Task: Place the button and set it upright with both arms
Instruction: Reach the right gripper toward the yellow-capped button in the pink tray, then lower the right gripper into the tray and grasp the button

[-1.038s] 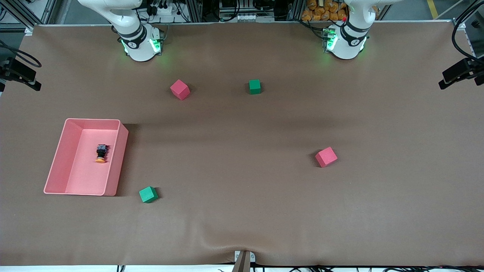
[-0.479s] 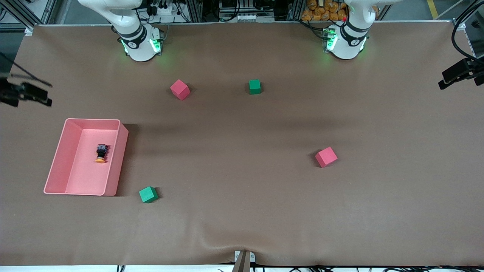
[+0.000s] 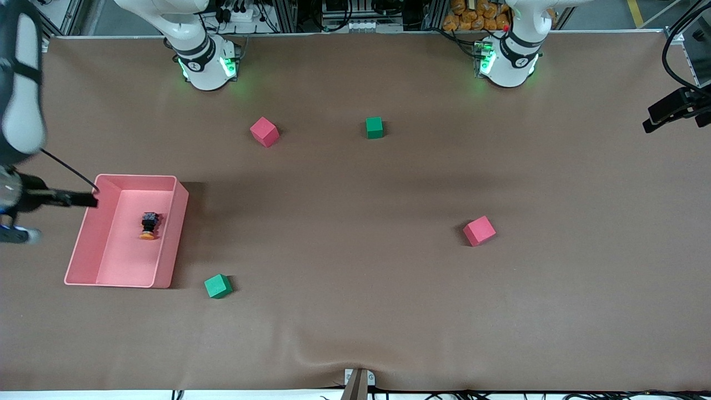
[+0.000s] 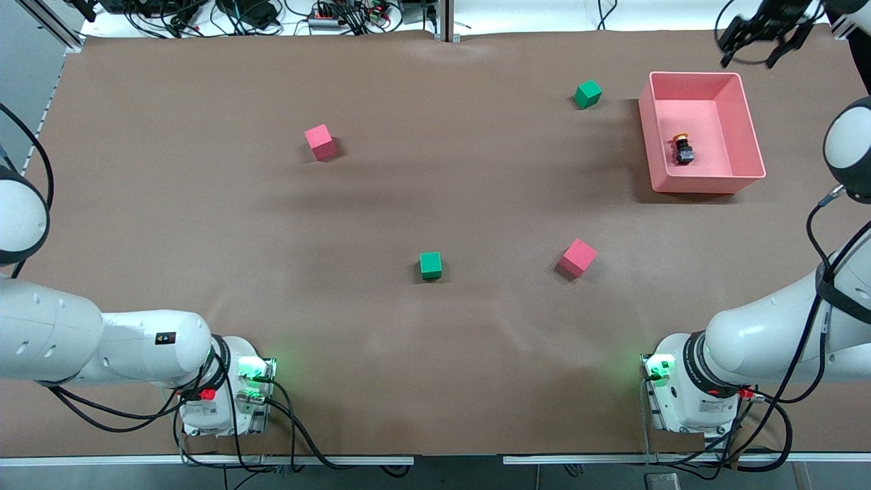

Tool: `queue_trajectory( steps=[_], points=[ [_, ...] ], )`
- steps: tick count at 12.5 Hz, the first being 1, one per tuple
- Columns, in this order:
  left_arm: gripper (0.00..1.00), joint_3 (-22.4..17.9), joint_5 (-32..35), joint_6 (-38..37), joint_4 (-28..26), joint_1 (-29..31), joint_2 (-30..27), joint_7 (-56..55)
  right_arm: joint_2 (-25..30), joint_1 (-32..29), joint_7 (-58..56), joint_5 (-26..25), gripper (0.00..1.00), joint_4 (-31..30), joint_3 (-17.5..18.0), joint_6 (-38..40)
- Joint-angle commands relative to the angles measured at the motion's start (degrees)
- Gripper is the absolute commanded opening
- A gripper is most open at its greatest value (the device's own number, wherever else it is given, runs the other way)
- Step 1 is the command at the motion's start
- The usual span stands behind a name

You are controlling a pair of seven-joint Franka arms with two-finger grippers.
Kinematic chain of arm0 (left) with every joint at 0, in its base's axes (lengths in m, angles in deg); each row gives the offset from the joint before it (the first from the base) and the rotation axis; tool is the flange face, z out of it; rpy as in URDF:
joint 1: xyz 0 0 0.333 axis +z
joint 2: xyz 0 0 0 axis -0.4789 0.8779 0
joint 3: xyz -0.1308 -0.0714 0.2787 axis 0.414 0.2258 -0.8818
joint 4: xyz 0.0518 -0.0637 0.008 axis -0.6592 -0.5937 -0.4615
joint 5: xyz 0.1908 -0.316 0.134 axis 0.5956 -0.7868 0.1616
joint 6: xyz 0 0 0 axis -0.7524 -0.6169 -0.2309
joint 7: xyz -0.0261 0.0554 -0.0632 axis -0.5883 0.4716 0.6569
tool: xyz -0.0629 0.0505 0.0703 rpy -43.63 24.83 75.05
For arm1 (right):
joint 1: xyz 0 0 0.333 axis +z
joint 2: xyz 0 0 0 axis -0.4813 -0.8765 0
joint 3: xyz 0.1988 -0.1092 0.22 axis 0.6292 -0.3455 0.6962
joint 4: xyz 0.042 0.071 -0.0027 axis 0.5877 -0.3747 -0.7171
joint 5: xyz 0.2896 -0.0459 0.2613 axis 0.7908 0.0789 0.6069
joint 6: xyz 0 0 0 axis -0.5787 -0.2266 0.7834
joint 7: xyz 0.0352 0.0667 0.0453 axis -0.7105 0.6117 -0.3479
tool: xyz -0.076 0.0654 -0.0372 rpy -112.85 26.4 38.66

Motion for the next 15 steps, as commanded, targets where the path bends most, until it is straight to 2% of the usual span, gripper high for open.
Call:
queue_trajectory(
  steps=[1,4,6,9,13,15],
  points=[
    [1.00,0.05,-0.81,0.15,0.27,0.22,0.08,1.23,1.07,-0.89,-1.35,1.34,1.00,-11.26,0.04,-11.69],
    [1.00,0.05,-0.81,0.15,0.27,0.22,0.08,1.23,-0.60,-1.07,-6.71,2.30,1.00,-20.06,0.04,-27.34],
    [1.00,0.05,-0.90,0.15,0.19,0.22,0.08,1.23,-4.11,-1.42,-6.80,3.01,1.00,-21.58,0.04,-32.99],
    [1.00,0.05,-0.81,0.15,0.19,0.22,0.08,1.31,-7.54,-1.95,-6.80,4.05,1.00,-21.58,0.13,-35.73],
    [1.00,0.05,-0.90,0.06,0.10,0.22,0.08,1.40,-10.88,-2.04,-15.22,17.05,1.00,-20.97,-0.05,-36.70],
    [1.00,0.05,-0.90,0.06,0.10,0.22,0.08,1.75,-12.55,-2.12,-16.03,17.33,1.00,-20.09,-0.22,-37.58]
  ],
)
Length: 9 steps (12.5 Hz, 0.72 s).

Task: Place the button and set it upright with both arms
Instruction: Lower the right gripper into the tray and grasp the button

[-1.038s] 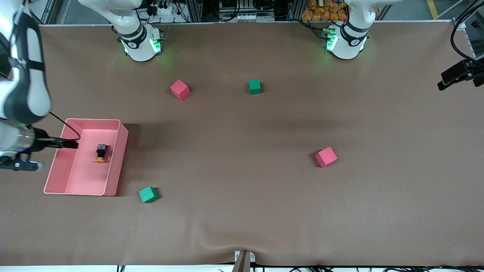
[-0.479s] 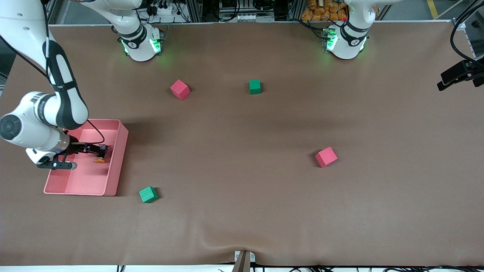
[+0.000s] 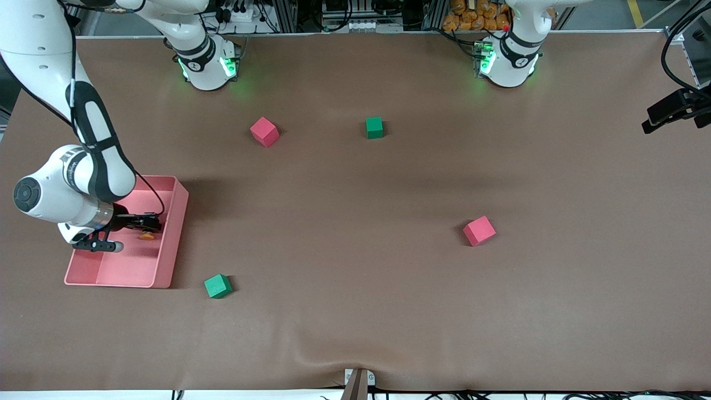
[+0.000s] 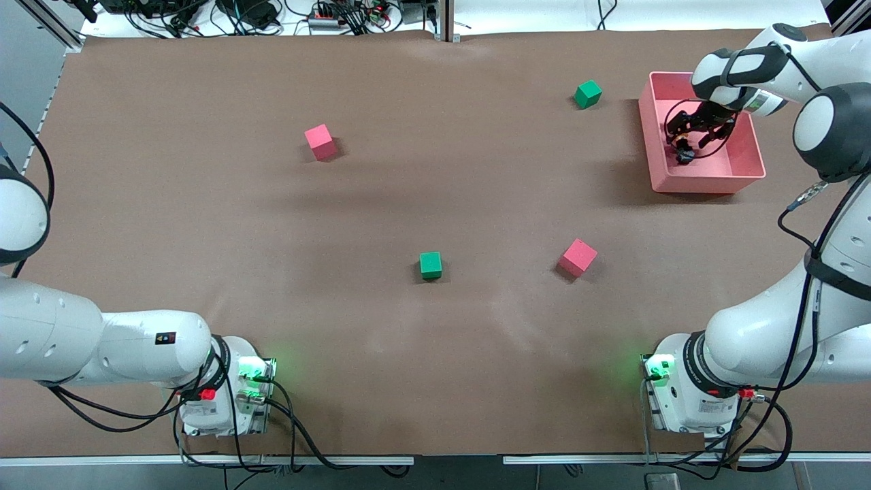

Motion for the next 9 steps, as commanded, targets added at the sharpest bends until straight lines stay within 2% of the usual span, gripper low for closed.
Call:
queue_trajectory(
  steps=[1,3,4,5,6,7,9],
  points=[
    [1.00,0.02,-0.90,-0.04,0.13,0.23,-0.09,1.59,-2.54,-0.59,-3.31,2.25,0.95,1.72,-0.06,-1.31],
    [1.00,0.02,-0.90,0.05,0.13,0.23,-0.09,1.59,-3.59,-0.50,-3.48,1.64,0.93,2.78,-0.23,-1.22],
    [1.00,0.02,-0.90,-0.04,0.13,0.23,-0.09,1.59,-3.95,-0.42,-3.92,1.64,0.84,2.87,-0.58,-1.30],
    [1.00,0.11,-0.90,0.05,0.13,0.23,-0.09,1.59,-4.21,-0.33,-4.44,1.64,0.59,3.22,-0.76,-1.04],
    [1.00,0.02,-0.90,0.05,0.13,0.14,-0.09,1.50,-4.22,-0.33,-5.75,1.64,0.25,3.57,-0.85,-0.78],
    [1.00,0.02,-0.81,0.05,0.13,0.14,-0.09,1.50,-4.30,-0.42,-6.38,1.64,0.01,4.62,-0.94,-0.26],
    [1.00,0.02,-0.90,-0.04,0.13,0.14,-0.09,1.50,-4.30,0.11,-6.38,1.38,0.00,8.55,-3.03,6.21]
  ],
)
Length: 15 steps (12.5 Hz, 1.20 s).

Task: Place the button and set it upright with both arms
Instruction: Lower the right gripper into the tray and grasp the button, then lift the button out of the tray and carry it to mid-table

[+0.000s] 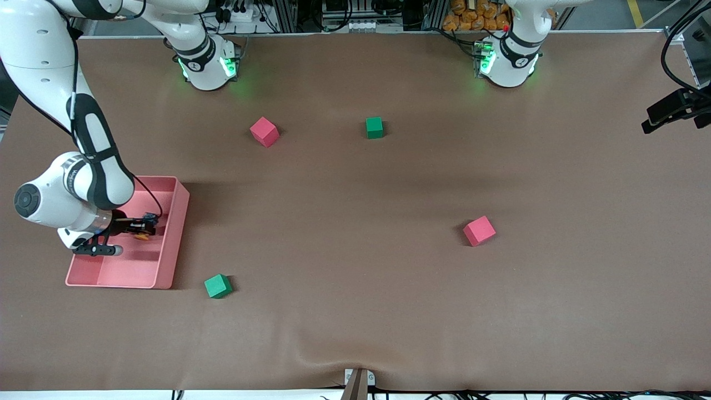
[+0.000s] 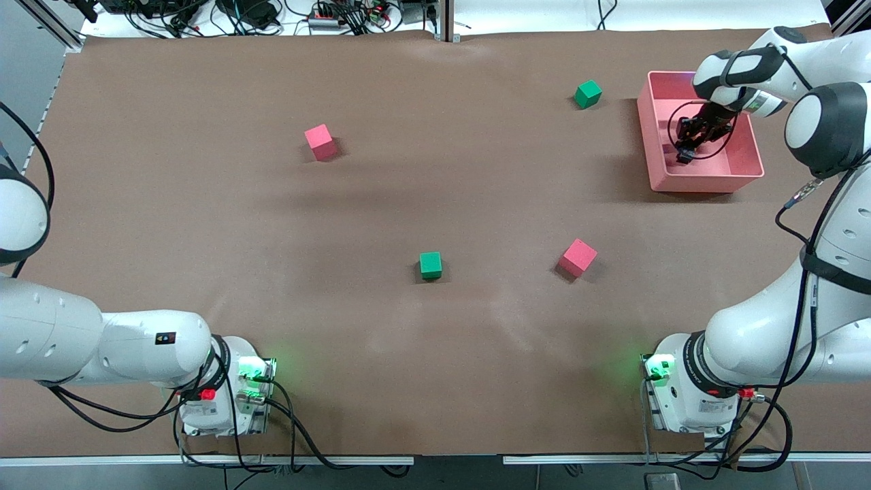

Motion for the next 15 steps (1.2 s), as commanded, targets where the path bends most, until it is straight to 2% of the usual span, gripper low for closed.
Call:
queue_trajectory(
  steps=[1,5,7,9,11,12,14,15],
  points=[
    [1.00,0.08,-0.90,0.05,0.22,0.16,-0.10,1.26,-1.42,0.22,-2.31,0.38,0.00,7.83,-2.29,9.84],
    [1.00,0.08,-0.90,0.05,0.22,0.16,-0.10,1.34,-1.16,1.97,3.03,-0.42,0.00,22.95,-4.67,32.86],
    [1.00,0.08,-0.90,0.05,0.22,0.16,-0.10,1.34,-0.98,5.73,10.14,-0.42,0.00,30.41,-4.59,41.23],
    [1.00,0.08,-0.90,0.05,0.22,0.16,-0.10,1.34,-1.15,11.35,19.79,0.11,0.00,35.44,-4.06,45.82],
    [1.00,0.08,-0.90,0.05,0.13,0.16,-0.10,1.34,-1.42,17.24,29.65,0.55,0.00,37.74,-0.30,44.88],
    [1.00,0.00,-0.90,0.05,0.13,0.16,-0.10,1.34,-1.85,20.23,32.99,0.38,0.00,38.36,3.46,41.83],
    [1.00,0.08,-0.90,-0.04,0.13,0.16,-0.10,1.34,-4.48,26.21,46.14,0.28,0.00,39.85,7.35,32.69],
    [1.00,0.08,-0.90,-0.04,0.04,0.16,-0.10,1.34,-6.50,28.15,50.65,0.20,0.00,40.73,10.50,27.87]
  ],
)
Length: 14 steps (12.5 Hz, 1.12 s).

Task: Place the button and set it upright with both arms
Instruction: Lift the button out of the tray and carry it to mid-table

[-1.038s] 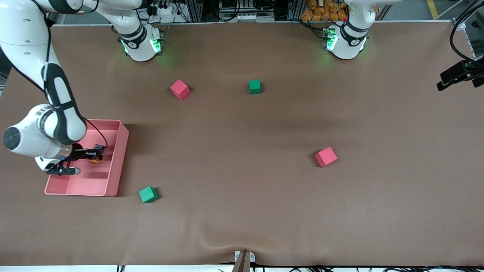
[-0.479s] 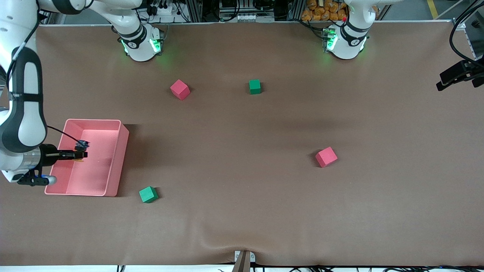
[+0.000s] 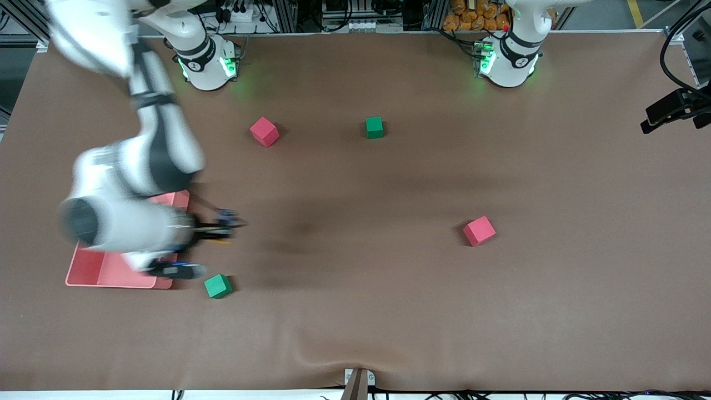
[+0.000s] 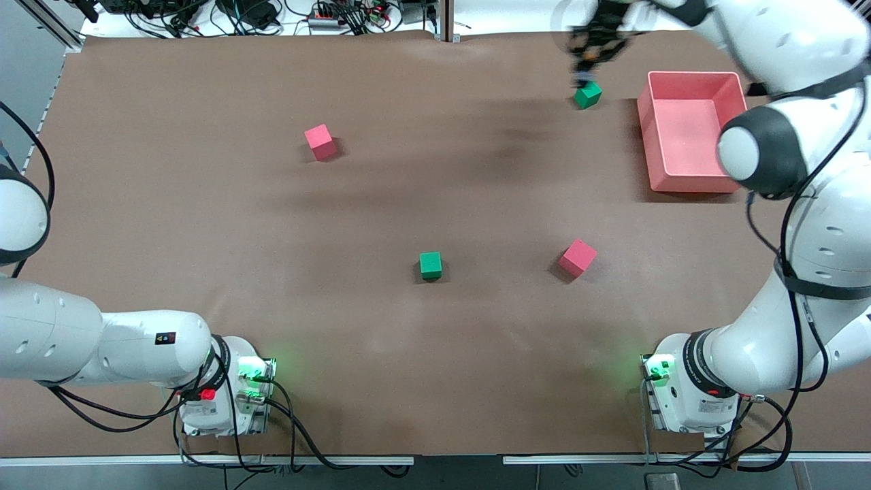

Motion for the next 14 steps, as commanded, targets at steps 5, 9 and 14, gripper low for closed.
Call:
queue_trajectory(
  steps=[5,9,14],
  points=[
    [1.00,-0.01,-0.90,-0.04,0.07,0.21,-0.10,1.34,-16.61,12.68,10.10,-0.25,0.00,5.43,7.90,-24.01],
    [1.00,-0.01,-0.90,-0.12,0.07,0.21,-0.10,1.34,-22.86,14.99,10.19,-3.05,0.00,8.51,7.90,-24.47],
    [1.00,-0.01,-0.90,-0.04,0.15,0.21,0.43,1.69,-23.92,16.48,10.63,-4.82,1.00,9.21,7.90,-25.43]
  ],
)
